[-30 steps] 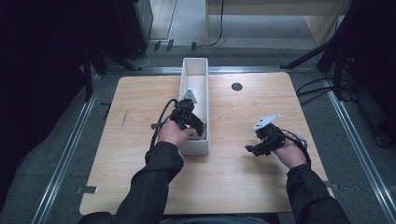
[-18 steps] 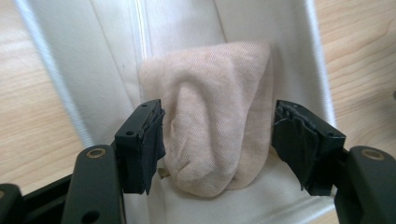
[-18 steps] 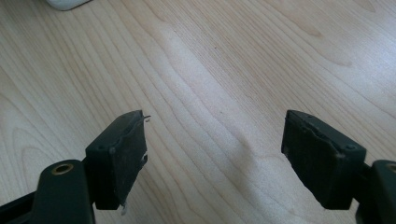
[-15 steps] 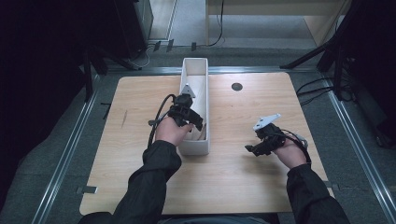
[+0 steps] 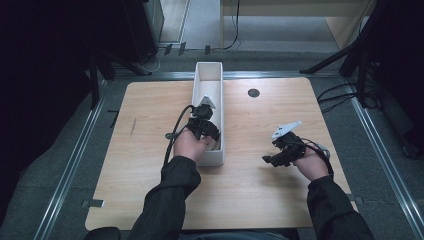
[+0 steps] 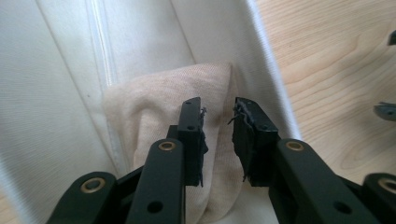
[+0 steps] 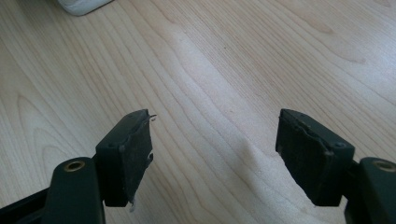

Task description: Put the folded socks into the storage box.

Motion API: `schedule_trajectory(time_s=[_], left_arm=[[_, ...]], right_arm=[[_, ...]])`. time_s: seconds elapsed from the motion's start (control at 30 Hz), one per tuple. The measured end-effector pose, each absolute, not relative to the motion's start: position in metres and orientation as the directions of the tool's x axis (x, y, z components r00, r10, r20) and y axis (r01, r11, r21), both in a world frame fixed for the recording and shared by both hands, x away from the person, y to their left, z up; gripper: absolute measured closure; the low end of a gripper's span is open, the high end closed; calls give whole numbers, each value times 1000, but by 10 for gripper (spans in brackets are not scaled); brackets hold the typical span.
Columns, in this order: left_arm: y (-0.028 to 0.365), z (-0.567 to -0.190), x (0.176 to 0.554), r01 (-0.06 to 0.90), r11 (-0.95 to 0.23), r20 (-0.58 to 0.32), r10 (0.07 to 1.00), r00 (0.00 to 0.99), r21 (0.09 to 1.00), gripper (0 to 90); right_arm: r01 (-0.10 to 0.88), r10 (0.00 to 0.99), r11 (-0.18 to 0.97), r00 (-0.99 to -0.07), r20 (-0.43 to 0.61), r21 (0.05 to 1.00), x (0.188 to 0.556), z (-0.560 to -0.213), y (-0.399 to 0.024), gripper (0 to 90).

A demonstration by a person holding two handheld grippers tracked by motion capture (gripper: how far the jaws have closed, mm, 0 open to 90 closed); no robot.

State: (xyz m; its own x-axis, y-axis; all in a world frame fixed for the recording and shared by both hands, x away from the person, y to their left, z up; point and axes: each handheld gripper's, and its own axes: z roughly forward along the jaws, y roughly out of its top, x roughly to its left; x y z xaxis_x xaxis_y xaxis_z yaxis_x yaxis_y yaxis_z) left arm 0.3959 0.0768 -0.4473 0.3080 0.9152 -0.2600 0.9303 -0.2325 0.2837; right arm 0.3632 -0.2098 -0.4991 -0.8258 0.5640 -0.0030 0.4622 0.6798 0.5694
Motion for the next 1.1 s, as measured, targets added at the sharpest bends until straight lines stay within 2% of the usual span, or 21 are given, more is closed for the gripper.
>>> schedule_trajectory(time_s=[0.23,0.8,1.1], left_arm=[[75,-464,400,941,-215,-269,920,285,261,725],[75,-478,406,951,-209,-286,920,270,227,695],[76,-472,403,949,-215,-295,914,279,232,602]], right_arm=[[453,564,685,-826,-22,570,362,-498,-209,253],[441,555,705,-830,-45,556,362,-501,-207,237],[440,557,703,-829,-49,559,360,-500,-208,237]])
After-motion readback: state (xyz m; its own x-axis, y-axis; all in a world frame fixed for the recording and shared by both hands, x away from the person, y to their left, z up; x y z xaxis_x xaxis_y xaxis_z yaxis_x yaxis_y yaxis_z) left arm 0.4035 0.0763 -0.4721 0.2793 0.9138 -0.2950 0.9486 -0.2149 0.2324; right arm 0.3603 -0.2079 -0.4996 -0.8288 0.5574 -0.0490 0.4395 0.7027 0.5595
